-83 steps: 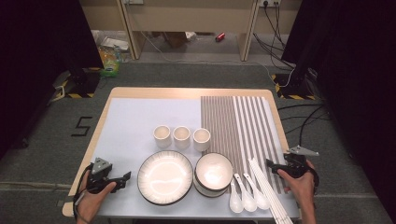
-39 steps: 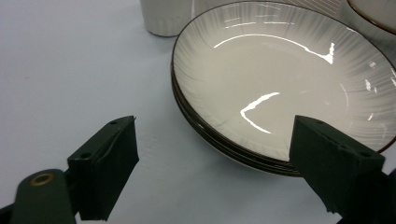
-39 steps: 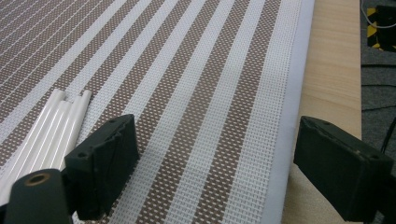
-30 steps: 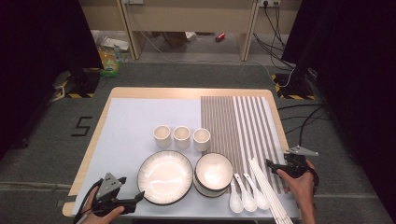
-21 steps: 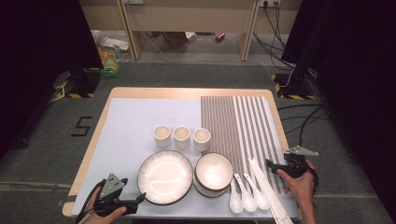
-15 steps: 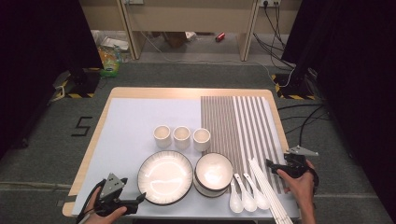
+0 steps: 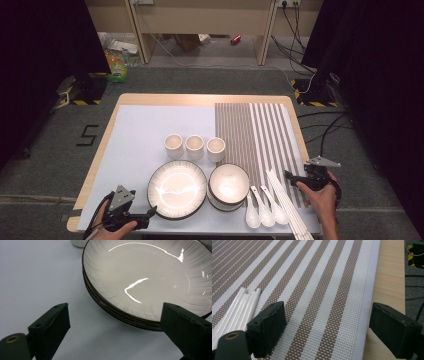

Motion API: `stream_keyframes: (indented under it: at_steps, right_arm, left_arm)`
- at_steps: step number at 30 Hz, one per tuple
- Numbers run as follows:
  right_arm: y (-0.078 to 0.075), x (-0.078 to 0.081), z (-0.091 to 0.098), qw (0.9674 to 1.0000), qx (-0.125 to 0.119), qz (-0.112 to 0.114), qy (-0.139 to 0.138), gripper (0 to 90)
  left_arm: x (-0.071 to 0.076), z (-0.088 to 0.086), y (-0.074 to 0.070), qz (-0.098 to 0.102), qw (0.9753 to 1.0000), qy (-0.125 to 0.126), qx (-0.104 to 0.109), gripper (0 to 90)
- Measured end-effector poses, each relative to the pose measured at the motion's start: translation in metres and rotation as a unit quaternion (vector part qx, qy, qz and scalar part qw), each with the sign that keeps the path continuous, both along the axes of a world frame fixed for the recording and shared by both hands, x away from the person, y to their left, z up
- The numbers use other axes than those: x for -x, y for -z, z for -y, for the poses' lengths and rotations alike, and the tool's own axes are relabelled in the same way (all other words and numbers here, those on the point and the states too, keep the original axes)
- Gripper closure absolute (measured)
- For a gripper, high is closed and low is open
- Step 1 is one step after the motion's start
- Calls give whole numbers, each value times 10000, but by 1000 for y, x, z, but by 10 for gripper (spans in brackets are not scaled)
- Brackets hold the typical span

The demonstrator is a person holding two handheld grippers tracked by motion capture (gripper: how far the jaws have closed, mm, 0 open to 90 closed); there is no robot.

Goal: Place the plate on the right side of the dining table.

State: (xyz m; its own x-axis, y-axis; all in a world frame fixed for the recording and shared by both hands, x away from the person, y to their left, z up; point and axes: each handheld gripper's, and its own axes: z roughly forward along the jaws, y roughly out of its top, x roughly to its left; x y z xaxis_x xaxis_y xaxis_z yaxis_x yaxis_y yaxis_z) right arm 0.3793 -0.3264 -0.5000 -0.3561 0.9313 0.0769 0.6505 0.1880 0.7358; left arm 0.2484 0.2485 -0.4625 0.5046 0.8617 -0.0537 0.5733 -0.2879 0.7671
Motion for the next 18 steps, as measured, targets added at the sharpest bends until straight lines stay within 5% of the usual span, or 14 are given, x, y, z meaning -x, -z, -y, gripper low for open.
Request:
stream_keyframes:
  at_steps: [18]
  right_arm:
    - [-5,-4,-1,9997,147,-52,-167,159]
  left_arm:
    - [-10,2,7,-68,9998,-159,84,98]
